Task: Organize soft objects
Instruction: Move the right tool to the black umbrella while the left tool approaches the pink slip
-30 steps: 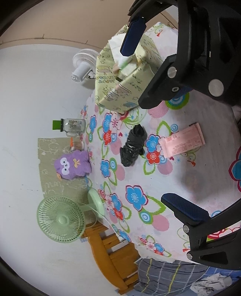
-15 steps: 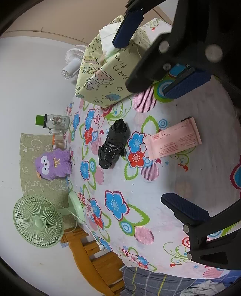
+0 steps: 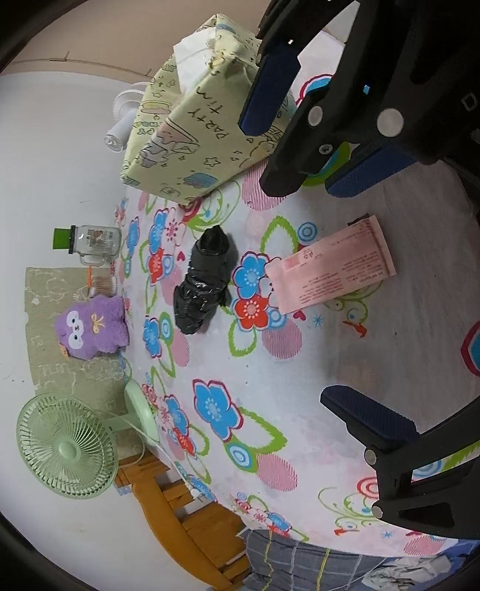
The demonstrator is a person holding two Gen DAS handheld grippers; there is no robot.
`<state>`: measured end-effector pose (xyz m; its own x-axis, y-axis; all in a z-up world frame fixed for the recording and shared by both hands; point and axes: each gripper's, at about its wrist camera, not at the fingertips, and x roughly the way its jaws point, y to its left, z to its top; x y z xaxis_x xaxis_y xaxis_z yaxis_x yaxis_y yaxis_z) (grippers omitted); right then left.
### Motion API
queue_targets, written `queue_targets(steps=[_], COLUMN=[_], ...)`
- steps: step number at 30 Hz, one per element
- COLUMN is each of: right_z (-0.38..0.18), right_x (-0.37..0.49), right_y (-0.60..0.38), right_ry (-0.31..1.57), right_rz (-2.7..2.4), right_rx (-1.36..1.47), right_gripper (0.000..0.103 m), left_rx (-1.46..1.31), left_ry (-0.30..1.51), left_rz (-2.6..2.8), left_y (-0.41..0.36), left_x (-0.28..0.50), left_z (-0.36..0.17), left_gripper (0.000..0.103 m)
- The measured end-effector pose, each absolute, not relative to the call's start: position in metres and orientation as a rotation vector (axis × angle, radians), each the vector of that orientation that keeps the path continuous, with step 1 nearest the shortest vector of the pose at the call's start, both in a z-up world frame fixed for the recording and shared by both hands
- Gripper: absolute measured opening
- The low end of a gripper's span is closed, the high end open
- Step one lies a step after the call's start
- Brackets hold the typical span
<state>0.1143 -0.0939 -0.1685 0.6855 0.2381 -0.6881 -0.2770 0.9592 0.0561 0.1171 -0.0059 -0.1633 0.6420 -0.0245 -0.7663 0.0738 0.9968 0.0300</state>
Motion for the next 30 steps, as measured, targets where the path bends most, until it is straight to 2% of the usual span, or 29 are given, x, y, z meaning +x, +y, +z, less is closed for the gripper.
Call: queue_targets(steps=[6,10,12,15,18,19,20,30], right_z=[-0.182,-0.192,-0.195,-0.195,-0.194,-0.194,-0.193,-0.189], right_x=[0.117,0.121,0.122,0.124,0.125,0.125,0.125,0.128], right_y=[-0.102,-0.106,-0.106,-0.106,-0.106,-0.105,-0.105,-0.087], right_ry=[0.803,0.829,0.837,0.840,0.841,0.841,0.841,0.840], right_rz=[0.269,0.260,0.263,0.272,0.279,0.282,0.284,0.308], right_rx=[-0.020,-0.012,-0.006,0.006,0.018,0.021,0.025,0.012], right_gripper=[0.041,0.041,0.041,0.041,0.041,0.041,0.041,0.042], left_rx=[0.074,0.098,0.105,0.091,0.066,0.057,0.052,0.043], left_ry=[0.891,0.903,0.913,0.910,0.903,0.903,0.899,0.897], left_rz=[-0.069,-0.066,-0.058,-0.067,-0.095,-0.107,-0.108,-0.090], left_y=[-0.013,-0.017,-0.019,-0.018,-0.016,-0.016,-0.015,-0.005], left_x=[0.122,0.126,0.128,0.130,0.130,0.130,0.129,0.128], left_z=[-0.175,-0.183,-0.187,-0.190,-0.189,-0.189,-0.188,-0.183], left_gripper=[0.102,0.093,0.092,0.082,0.058,0.046,0.043,0.040])
